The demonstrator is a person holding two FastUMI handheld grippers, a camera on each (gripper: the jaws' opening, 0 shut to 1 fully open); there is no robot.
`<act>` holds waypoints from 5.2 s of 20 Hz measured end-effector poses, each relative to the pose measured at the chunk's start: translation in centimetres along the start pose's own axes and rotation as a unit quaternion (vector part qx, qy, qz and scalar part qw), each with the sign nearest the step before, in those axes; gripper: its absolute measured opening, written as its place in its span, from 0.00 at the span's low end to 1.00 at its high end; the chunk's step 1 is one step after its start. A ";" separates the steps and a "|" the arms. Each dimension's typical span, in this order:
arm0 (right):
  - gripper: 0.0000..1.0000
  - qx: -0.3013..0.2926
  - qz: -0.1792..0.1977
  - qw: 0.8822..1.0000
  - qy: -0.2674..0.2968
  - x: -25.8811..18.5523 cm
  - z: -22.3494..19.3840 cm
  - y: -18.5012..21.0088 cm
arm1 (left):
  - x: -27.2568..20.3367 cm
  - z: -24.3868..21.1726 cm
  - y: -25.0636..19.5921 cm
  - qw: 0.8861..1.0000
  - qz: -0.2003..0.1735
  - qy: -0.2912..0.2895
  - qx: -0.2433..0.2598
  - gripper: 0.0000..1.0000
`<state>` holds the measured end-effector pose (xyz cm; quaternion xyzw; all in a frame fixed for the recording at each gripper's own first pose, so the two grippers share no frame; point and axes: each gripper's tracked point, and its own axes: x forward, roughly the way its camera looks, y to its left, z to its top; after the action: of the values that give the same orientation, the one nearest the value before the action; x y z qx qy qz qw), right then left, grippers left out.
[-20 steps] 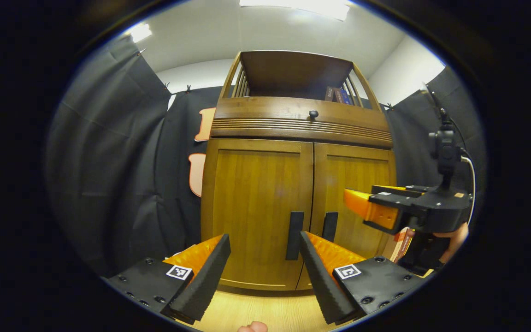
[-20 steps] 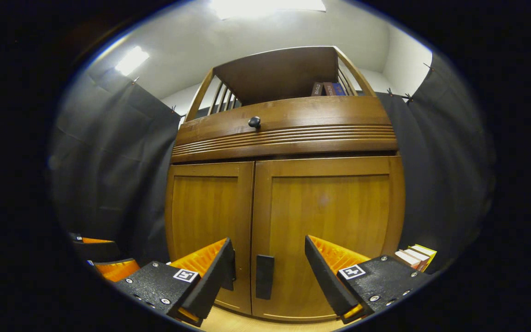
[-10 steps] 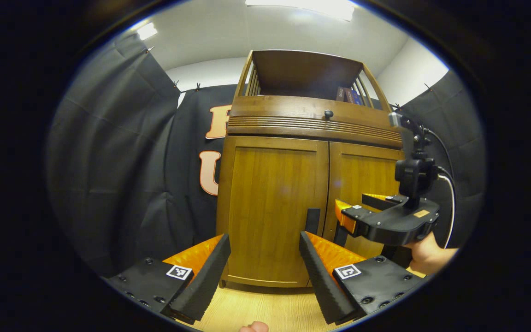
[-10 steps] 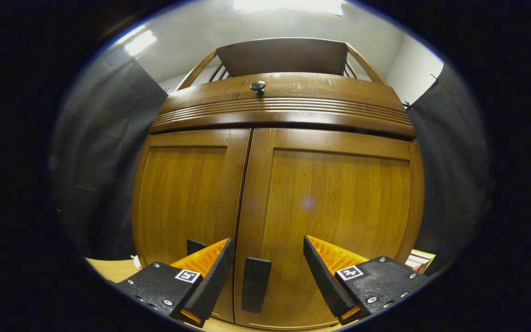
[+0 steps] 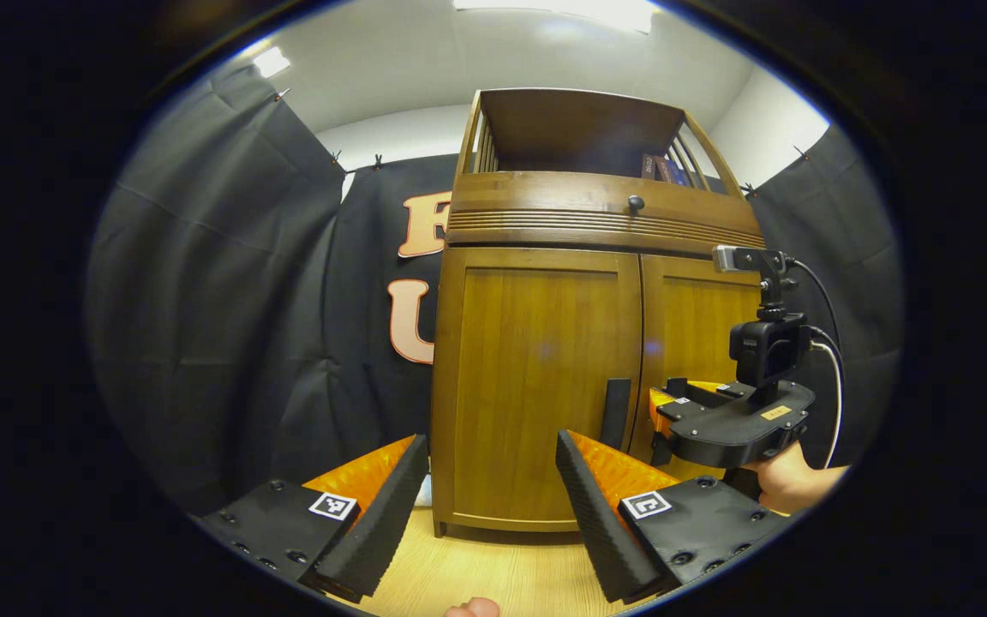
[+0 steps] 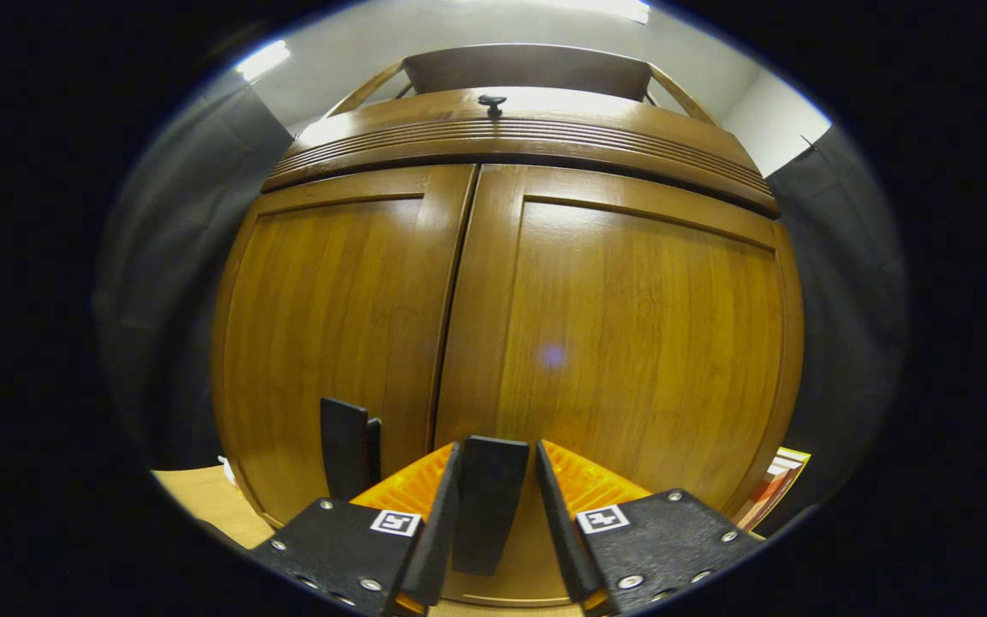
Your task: Open the right door of the double-door shoe cabinet with the right hand, and open the left door with the left hand.
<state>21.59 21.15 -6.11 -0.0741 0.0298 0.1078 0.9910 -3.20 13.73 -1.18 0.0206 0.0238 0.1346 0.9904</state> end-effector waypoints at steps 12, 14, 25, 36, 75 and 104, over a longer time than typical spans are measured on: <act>0.22 0.052 0.031 0.998 0.010 -0.9 -0.1 0.7 | -1.1 -0.1 -1.7 1.000 -0.023 0.001 0.005 0.93; 0.19 0.051 0.037 0.998 0.011 -2.0 0.0 0.6 | -1.2 -0.1 -1.8 1.000 -0.024 0.003 0.003 0.96; 0.19 0.071 0.058 0.996 -0.003 -7.9 0.9 -0.7 | -1.6 -0.5 -5.6 0.998 -0.055 0.014 -0.002 0.93; 0.21 0.071 0.069 0.995 0.015 -16.0 0.9 -5.9 | -1.5 -0.5 -8.2 0.997 -0.071 0.013 -0.012 0.93; 0.05 0.064 0.064 0.995 0.034 -24.1 -4.8 -28.3 | -0.6 -0.1 -15.5 0.996 -0.091 0.009 -0.003 0.93; 0.90 0.065 -0.032 0.997 0.012 -30.9 -2.5 -27.5 | 3.7 0.9 -14.1 0.994 -0.103 0.010 -0.029 0.93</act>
<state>-2.68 -12.24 -2.40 -0.0114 0.0461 0.0727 0.9962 4.13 1.06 -1.08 -0.0124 0.0318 0.0328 0.9989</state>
